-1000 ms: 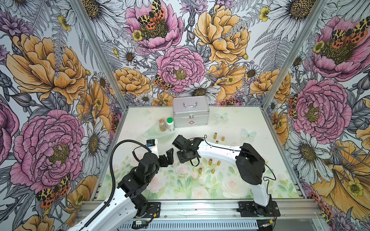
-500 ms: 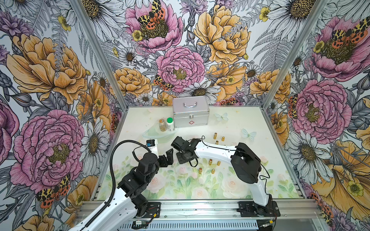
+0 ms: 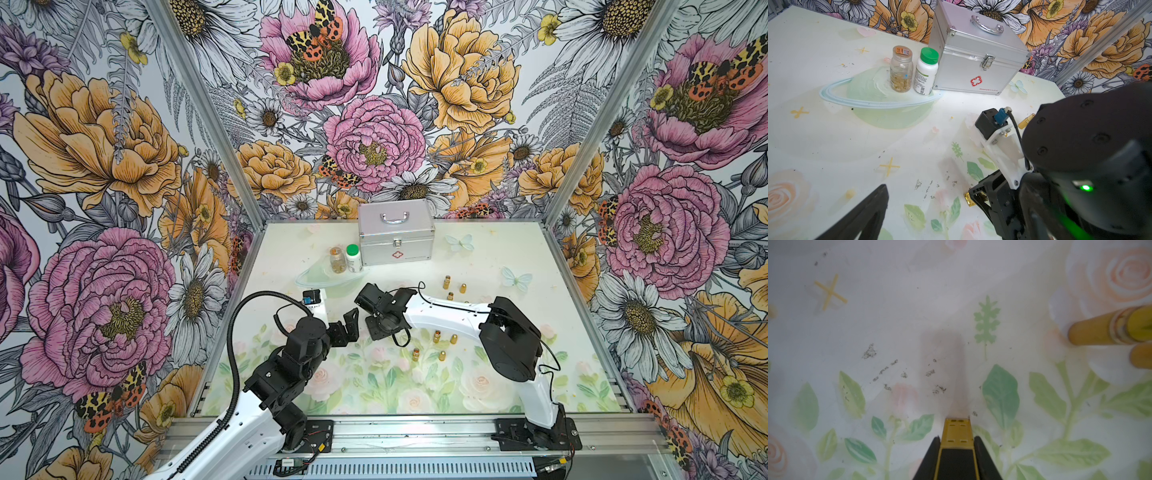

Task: Open the lipstick cap
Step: Pick up the lipstick at the center of the board.

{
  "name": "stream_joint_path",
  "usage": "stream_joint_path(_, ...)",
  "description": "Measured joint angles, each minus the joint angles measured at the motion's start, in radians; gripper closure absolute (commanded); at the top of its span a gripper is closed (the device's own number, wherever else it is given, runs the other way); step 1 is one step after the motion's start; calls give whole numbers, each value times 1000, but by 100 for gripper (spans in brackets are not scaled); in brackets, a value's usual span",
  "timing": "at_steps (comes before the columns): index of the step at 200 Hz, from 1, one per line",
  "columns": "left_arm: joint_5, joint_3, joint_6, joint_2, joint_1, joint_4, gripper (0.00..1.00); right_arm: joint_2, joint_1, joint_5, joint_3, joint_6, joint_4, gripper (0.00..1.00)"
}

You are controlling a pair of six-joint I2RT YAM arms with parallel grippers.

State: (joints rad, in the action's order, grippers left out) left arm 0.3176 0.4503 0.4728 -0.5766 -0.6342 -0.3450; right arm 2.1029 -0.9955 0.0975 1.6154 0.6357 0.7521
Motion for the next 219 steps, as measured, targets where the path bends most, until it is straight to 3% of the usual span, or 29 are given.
stream_joint_path(119,-23,24,-57,-51,0,-3,1,-91,42,-43,-9,0,8,76)
stream_joint_path(166,-59,31,-107,-93,0,23,1,-214,97,-151,-48,-2,8,76)
stream_joint_path(219,-165,-62,-215,-134,-75,218,8,-312,195,-306,-77,-29,60,76)
